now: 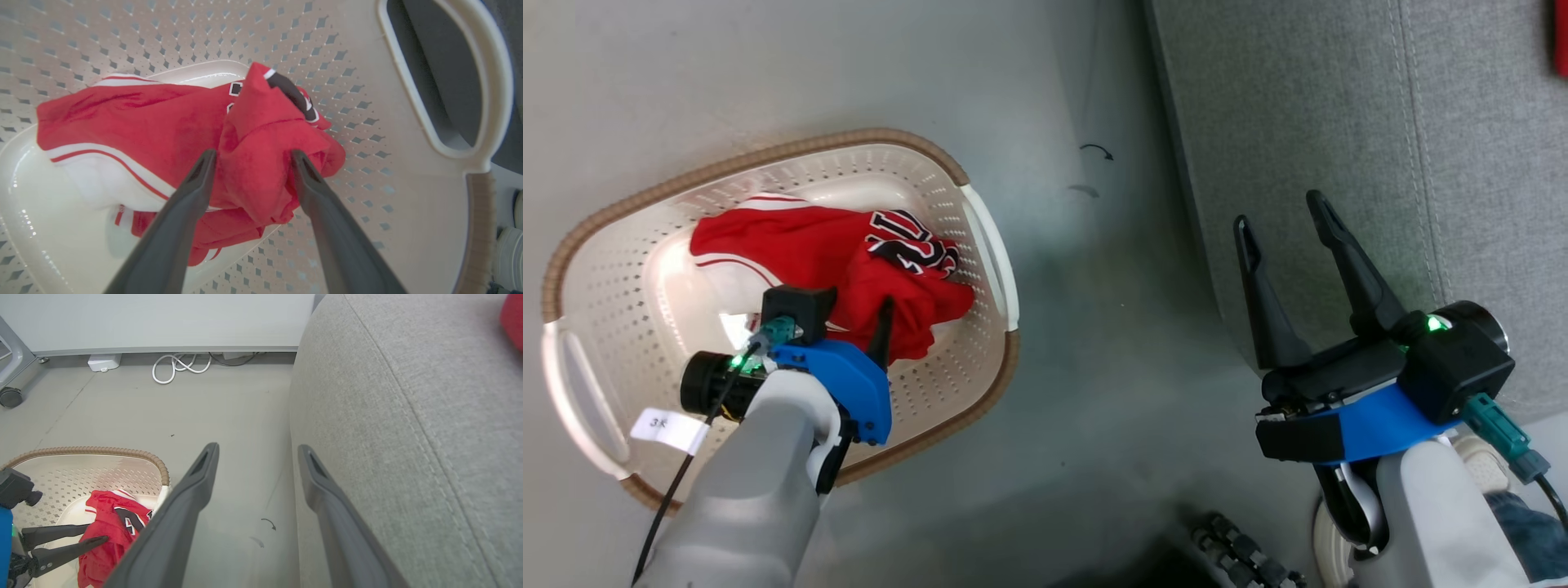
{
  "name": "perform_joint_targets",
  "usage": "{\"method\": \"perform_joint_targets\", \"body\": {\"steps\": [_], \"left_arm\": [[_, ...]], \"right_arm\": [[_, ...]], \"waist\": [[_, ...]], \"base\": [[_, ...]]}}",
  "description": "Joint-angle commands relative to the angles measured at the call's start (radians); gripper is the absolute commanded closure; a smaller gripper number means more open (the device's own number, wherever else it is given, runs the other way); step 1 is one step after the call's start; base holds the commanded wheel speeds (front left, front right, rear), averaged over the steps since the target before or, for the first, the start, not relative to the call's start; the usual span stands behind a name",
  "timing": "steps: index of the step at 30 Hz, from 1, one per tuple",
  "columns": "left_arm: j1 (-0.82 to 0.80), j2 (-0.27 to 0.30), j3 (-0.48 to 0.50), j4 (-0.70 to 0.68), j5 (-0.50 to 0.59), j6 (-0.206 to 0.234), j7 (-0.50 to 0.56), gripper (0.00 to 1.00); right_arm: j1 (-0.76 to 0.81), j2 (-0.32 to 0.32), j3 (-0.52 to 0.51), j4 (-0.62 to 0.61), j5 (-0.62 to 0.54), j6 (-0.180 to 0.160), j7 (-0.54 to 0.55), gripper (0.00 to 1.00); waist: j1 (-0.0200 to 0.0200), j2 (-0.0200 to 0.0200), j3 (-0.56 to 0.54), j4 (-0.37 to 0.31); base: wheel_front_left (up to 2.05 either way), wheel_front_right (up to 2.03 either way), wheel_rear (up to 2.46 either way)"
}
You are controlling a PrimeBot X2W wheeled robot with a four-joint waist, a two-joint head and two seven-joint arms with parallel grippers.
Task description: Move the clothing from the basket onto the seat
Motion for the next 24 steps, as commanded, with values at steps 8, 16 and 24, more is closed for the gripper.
{"method": "perform_joint_targets", "body": {"steps": [8, 16, 24], "left_arm": [[-0.067, -0.013, -0.016, 0.075, -0.027, 0.0, 0.045, 0.24], [-0.079, -0.02, -0.045, 0.082, -0.049, 0.0, 0.036, 1.0], [-0.085, -0.014, -0.073, 0.073, -0.077, 0.0, 0.024, 1.0]], "right_arm": [[0.013, 0.001, -0.003, -0.013, 0.003, 0.0, -0.014, 0.0], [-0.003, 0.001, 0.014, -0.008, 0.011, 0.0, -0.019, 0.0], [-0.019, 0.001, 0.018, -0.001, 0.005, 0.0, -0.021, 0.0]], "waist": [[-0.0002, 0.0, 0.031, -0.013], [-0.0002, 0.0, 0.035, -0.009], [-0.0002, 0.0, 0.037, -0.004]], "base": [[0.0, 0.0, 0.0], [0.0, 0.0, 0.0], [0.0, 0.0, 0.0]]}}
